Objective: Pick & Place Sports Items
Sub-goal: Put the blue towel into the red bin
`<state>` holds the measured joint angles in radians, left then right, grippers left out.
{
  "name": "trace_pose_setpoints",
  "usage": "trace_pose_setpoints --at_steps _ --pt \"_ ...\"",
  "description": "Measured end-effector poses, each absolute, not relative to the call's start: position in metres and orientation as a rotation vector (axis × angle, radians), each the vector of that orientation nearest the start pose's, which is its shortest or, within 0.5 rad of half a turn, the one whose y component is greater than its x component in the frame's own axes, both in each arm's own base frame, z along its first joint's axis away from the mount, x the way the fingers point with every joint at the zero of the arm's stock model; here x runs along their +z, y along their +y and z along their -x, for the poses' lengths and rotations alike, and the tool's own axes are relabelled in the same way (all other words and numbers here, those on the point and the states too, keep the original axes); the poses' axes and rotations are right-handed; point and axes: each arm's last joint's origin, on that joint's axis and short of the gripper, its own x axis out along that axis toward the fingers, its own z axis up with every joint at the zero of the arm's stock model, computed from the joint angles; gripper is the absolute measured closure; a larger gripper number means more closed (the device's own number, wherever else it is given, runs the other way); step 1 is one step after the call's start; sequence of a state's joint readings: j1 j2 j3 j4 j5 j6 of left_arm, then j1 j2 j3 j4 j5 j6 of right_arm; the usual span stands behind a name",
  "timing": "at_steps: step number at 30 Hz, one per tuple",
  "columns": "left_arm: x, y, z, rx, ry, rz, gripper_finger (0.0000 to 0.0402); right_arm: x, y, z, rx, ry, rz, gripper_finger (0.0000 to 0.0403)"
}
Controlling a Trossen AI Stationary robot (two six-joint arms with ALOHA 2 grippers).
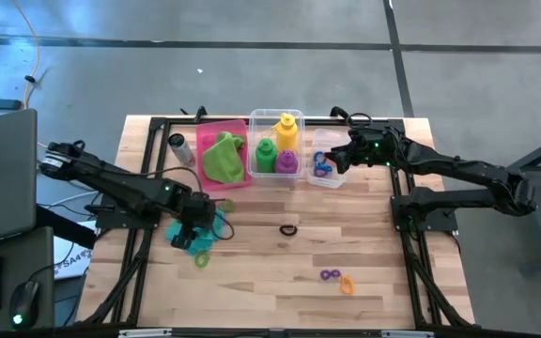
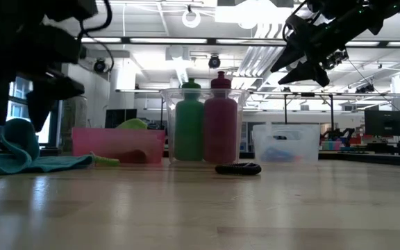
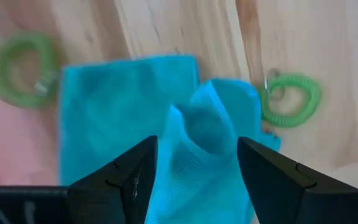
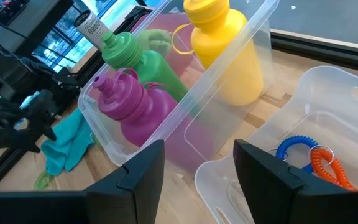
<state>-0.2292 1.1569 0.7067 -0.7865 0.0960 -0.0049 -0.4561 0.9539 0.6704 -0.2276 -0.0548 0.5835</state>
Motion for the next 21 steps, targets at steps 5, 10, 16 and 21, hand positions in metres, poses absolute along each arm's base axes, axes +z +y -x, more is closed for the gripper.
trace_pose_setpoints --at_steps 5,10,16,21 --pt "0.182 -0.047 -0.195 -0.305 1.36 -0.066 0.0186 0.261 -0.088 -0.184 -0.522 0.372 -0.695 0.0219" --pt "0.161 -0.05 -0.202 -0.323 1.472 -0.074 0.0186 0.261 -0.088 -0.184 -0.504 0.377 -0.701 0.0219" --pt "0.154 -0.052 -0.205 -0.327 1.514 -0.078 0.022 0.261 -0.087 -0.184 -0.503 0.378 -0.701 0.0219" --pt "0.167 -0.052 -0.204 -0.301 1.463 -0.011 0.0311 0.261 -0.087 -0.184 -0.503 0.379 -0.698 0.0219"
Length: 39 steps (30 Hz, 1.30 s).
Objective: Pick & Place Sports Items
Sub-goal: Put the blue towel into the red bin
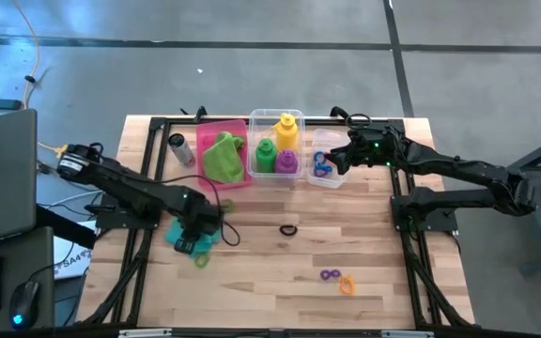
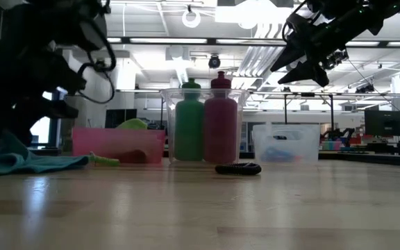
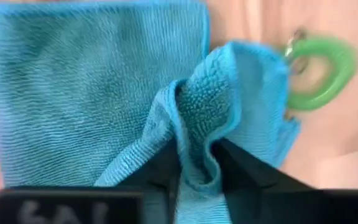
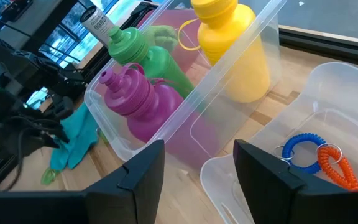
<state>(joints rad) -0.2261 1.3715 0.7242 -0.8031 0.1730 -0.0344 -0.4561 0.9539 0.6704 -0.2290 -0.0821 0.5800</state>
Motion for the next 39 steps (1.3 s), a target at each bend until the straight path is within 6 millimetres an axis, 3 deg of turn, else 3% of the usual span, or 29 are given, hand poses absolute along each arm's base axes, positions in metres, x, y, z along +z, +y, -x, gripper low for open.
trace_pose_setpoints --at_steps 3,5,19,29,39 --pt "0.176 -0.051 -0.204 -0.293 1.428 0.06 0.0376 0.261 -0.087 -0.184 -0.502 0.38 -0.694 0.0219" --pt "0.181 -0.051 -0.202 -0.276 1.407 0.101 0.0392 0.261 -0.088 -0.184 -0.503 0.38 -0.694 0.0219" --pt "0.231 -0.045 -0.173 -0.21 1.159 0.316 0.0398 0.26 -0.088 -0.184 -0.507 0.378 -0.706 0.0219" --pt "0.279 -0.036 -0.146 -0.156 0.732 0.433 0.04 0.261 -0.084 -0.185 -0.473 0.384 -0.726 0.0219" --pt "0.326 -0.023 -0.147 0.007 0.465 0.403 0.0401 0.261 -0.082 -0.186 -0.419 0.408 -0.65 0.0219"
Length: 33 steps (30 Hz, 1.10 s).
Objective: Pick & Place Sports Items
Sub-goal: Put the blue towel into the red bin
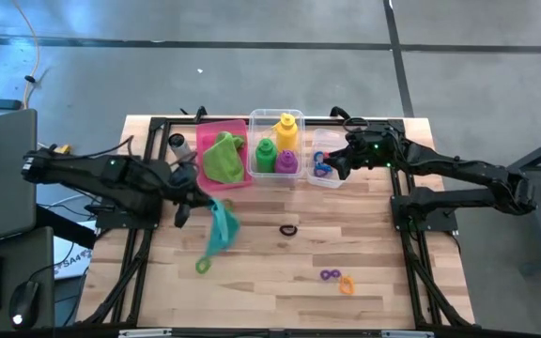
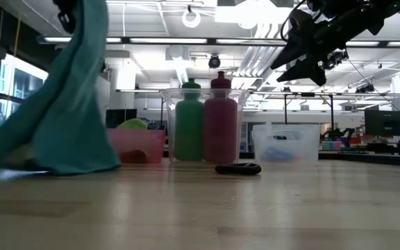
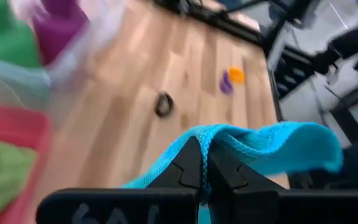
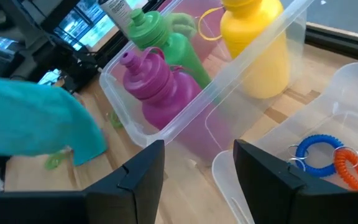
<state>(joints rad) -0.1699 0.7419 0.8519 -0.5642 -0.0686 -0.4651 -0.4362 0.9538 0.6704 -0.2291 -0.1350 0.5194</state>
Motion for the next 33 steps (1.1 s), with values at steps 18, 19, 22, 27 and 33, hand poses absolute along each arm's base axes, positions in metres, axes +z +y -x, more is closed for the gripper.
trace_pose_setpoints --at_steps 18,19,22,27,33 --pt "0.416 0.03 -0.154 0.36 0.202 0.267 0.0401 0.264 -0.08 -0.188 -0.298 0.4 -0.651 0.0219" --pt "0.419 0.033 -0.155 0.374 0.197 0.255 0.0401 0.264 -0.08 -0.188 -0.299 0.401 -0.646 0.0219" --pt "0.424 0.04 -0.154 0.414 0.188 0.225 0.0401 0.264 -0.08 -0.188 -0.299 0.402 -0.635 0.0219" --pt "0.42 0.055 -0.151 0.513 0.229 0.223 0.0401 0.264 -0.08 -0.188 -0.297 0.404 -0.624 0.0219" --pt "0.397 0.074 -0.148 0.635 0.438 0.321 0.0401 0.264 -0.08 -0.188 -0.304 0.402 -0.624 0.0219"
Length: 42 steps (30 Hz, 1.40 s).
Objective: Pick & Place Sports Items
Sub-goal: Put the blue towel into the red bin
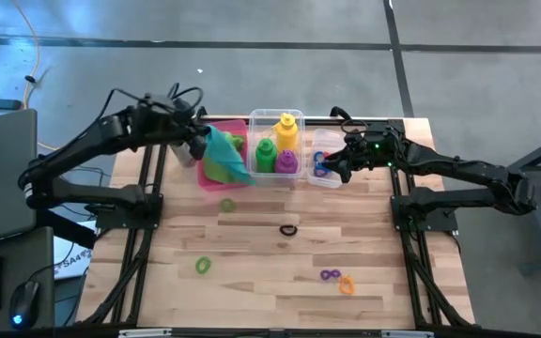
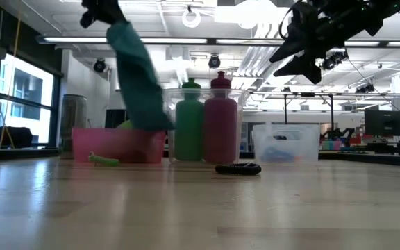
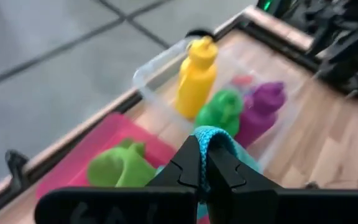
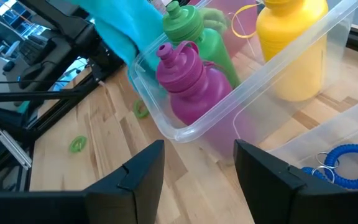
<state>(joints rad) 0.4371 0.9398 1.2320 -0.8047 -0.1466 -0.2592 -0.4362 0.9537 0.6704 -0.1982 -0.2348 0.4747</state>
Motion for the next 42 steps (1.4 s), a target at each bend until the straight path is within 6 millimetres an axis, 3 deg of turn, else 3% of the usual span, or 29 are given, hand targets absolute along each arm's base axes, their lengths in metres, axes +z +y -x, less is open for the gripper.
trace_pose_setpoints --at_steps 19,32,42 --pt "0.358 0.144 -0.192 0.721 0.687 0.138 0.0401 0.263 -0.082 -0.188 -0.367 0.386 -0.661 0.0219" --pt "0.308 0.192 -0.207 0.624 0.989 0.029 0.0401 0.263 -0.082 -0.188 -0.372 0.382 -0.684 0.0219" --pt "0.279 0.214 -0.213 0.404 1.001 0.144 0.0401 0.263 -0.082 -0.188 -0.375 0.38 -0.698 0.0219"
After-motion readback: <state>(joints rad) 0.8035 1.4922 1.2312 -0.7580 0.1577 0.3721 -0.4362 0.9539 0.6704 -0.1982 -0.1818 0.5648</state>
